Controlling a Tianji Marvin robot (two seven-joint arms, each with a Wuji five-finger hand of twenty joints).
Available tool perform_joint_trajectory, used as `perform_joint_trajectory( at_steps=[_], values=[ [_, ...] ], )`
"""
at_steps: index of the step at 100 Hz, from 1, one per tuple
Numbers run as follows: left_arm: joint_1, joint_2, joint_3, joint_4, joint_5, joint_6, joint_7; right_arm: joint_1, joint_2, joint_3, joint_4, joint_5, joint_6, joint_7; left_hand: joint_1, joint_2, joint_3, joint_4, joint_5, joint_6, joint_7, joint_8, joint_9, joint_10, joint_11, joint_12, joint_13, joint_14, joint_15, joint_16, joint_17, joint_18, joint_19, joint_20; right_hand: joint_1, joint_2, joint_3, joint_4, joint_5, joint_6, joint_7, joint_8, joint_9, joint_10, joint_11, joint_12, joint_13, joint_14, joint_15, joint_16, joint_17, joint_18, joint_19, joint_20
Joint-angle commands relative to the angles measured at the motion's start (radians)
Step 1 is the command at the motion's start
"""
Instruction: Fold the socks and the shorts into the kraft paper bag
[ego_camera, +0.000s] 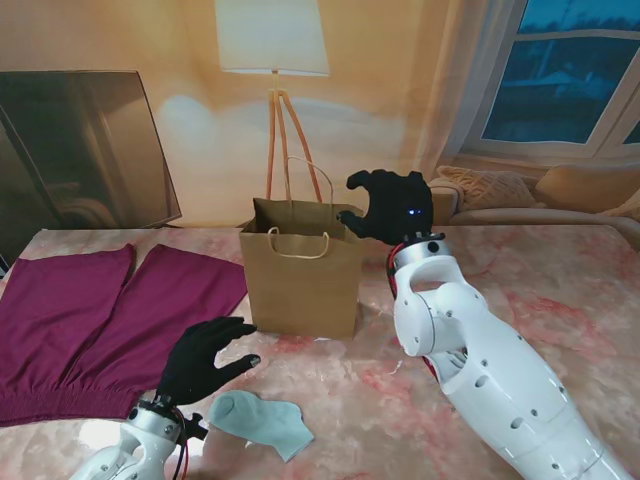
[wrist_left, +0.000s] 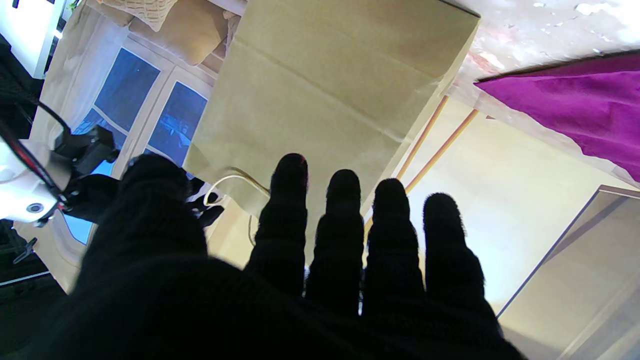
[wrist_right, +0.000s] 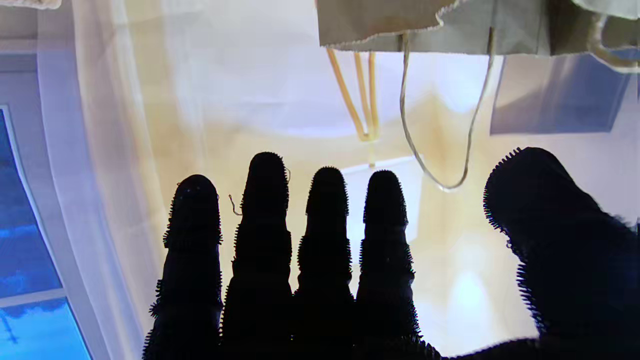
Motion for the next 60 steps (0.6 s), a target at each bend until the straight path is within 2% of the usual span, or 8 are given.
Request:
perform_joint_trajectory(
  at_steps=[1,17,26,38,43,51,60],
  values=[
    [0.009,0.002,-0.002,-0.013,0.003,0.005,-0.004,-0.035,0.021,0.017,-0.033,-0.005,-0.019,-0.002,0.007,0.014,-0.015,0.065,0.017,-0.004,0.001,0.005,-0.041,0.013,-0.016,0.003,-0.025,-0.008,-0.015,-0.004,-0.009,-0.005,-0.008,-0.009,-0.022,0.026,-0.009,0.045,-0.024,0.005,-0.019,-0.015,-0.009,0.014,-0.019,-0.017,-0.028,0.005,-0.037,-0.026,-0.018,-0.019,-0.024,-0.033],
    [0.028,0.005,-0.019,-0.034,0.008,0.022,-0.022,-0.138,0.039,0.106,-0.109,-0.056,-0.097,0.012,0.013,0.015,-0.011,0.064,0.013,0.004,-0.002,0.004,-0.038,0.013,-0.015,0.004,-0.021,0.002,-0.011,-0.001,-0.002,-0.001,0.0,-0.005,-0.021,0.024,-0.009,0.046,-0.016,0.001,-0.023,-0.017,-0.001,0.015,-0.034,-0.029,-0.031,0.002,-0.068,-0.056,-0.01,-0.031,-0.037,-0.061],
    [0.046,0.008,-0.037,-0.049,0.021,0.033,-0.033,-0.198,0.048,0.153,-0.138,-0.074,-0.145,0.019,0.017,0.009,-0.007,0.063,0.004,0.019,-0.009,0.0,-0.03,0.016,-0.012,0.006,-0.014,0.014,0.0,0.01,0.005,0.049,0.034,0.011,-0.02,0.024,-0.008,0.047,-0.013,-0.004,-0.024,-0.018,0.004,0.014,-0.039,-0.032,-0.028,0.002,-0.068,-0.059,-0.006,-0.024,-0.033,-0.063],
    [0.081,0.015,-0.067,-0.075,0.054,0.069,-0.05,-0.264,0.057,0.202,-0.147,-0.099,-0.223,0.0,0.025,-0.008,0.01,0.062,0.001,0.051,-0.017,-0.009,0.018,0.023,0.012,0.03,0.028,0.045,0.041,0.054,0.014,0.099,0.127,0.07,-0.018,0.018,-0.005,0.046,0.001,-0.007,-0.018,-0.015,0.019,0.011,-0.038,-0.033,-0.02,0.003,-0.065,-0.06,-0.004,-0.015,-0.025,-0.063],
    [0.099,0.017,-0.08,-0.088,0.06,0.087,-0.062,-0.291,0.061,0.222,-0.149,-0.121,-0.248,-0.009,0.023,-0.017,0.025,0.058,0.006,0.064,-0.019,-0.014,0.052,0.032,0.039,0.066,0.042,0.06,0.089,0.114,0.009,0.108,0.152,0.1,-0.018,0.016,-0.003,0.046,0.002,-0.011,-0.017,-0.014,0.023,0.009,-0.038,-0.033,-0.019,0.0,-0.065,-0.061,-0.002,-0.014,-0.021,-0.063],
    [0.128,0.019,-0.1,-0.105,0.059,0.12,-0.096,-0.333,0.067,0.25,-0.149,-0.141,-0.284,-0.026,0.02,-0.035,0.052,0.048,-0.014,0.101,-0.037,-0.028,0.059,0.047,0.101,0.19,0.007,0.081,0.14,0.239,-0.017,0.112,0.139,0.129,-0.02,0.017,-0.002,0.045,0.005,-0.013,-0.015,-0.013,0.024,0.01,-0.039,-0.034,-0.018,-0.001,-0.065,-0.061,-0.002,-0.011,-0.018,-0.063],
    [0.154,0.024,-0.116,-0.121,0.062,0.162,-0.135,-0.38,0.072,0.28,-0.149,-0.156,-0.317,-0.037,0.012,-0.057,0.081,0.04,-0.039,0.107,-0.052,-0.035,0.043,0.034,0.155,0.336,-0.029,0.087,0.165,0.34,-0.047,0.11,0.105,0.146,-0.021,0.017,-0.002,0.045,0.006,-0.011,-0.016,-0.013,0.026,0.01,-0.04,-0.034,-0.019,0.0,-0.066,-0.062,-0.004,-0.012,-0.018,-0.064]
  ],
)
